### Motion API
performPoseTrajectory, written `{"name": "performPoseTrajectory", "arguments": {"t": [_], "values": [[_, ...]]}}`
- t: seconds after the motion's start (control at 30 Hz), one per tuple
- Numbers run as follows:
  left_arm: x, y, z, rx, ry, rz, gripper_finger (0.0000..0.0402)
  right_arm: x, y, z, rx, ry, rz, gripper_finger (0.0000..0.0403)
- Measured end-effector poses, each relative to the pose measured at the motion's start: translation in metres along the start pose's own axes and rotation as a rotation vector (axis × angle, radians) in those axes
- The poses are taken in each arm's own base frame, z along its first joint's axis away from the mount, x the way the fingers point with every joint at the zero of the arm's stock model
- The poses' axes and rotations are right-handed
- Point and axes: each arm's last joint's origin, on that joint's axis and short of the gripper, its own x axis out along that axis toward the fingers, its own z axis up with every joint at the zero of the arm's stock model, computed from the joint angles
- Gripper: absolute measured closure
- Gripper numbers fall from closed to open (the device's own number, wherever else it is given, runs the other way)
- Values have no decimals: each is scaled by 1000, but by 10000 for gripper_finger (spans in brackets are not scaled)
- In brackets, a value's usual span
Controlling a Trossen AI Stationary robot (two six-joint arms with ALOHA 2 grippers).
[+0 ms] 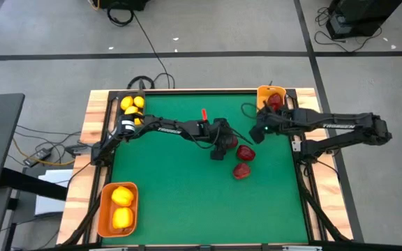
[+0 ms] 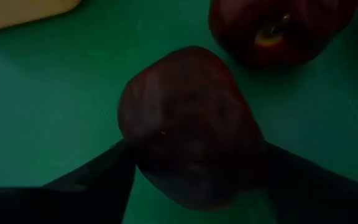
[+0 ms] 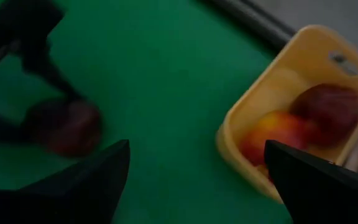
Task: Sort produce into baskets
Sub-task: Put the apple into the yellow bin
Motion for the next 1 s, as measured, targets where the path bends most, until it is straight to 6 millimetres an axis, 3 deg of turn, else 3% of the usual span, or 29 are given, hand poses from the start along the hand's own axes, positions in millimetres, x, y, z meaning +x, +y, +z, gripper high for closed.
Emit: {"name": "performPoseTrajectory", "arguments": {"t": [0.1,0.37,0.73,1.0], "values": [[1,2,0,-46,1,18,136,7,8,-11,-33,22,65,23],[-5,7,1,-64,20,90,137,23,39,-35,-68,28,386,23],[-56,-8,41,-24,-135,96,130,25,48,-31,-17,-164,394,23],[-70,-33,57,70,-196,109,128,21,53,-29,-66,-156,497,24]]}}
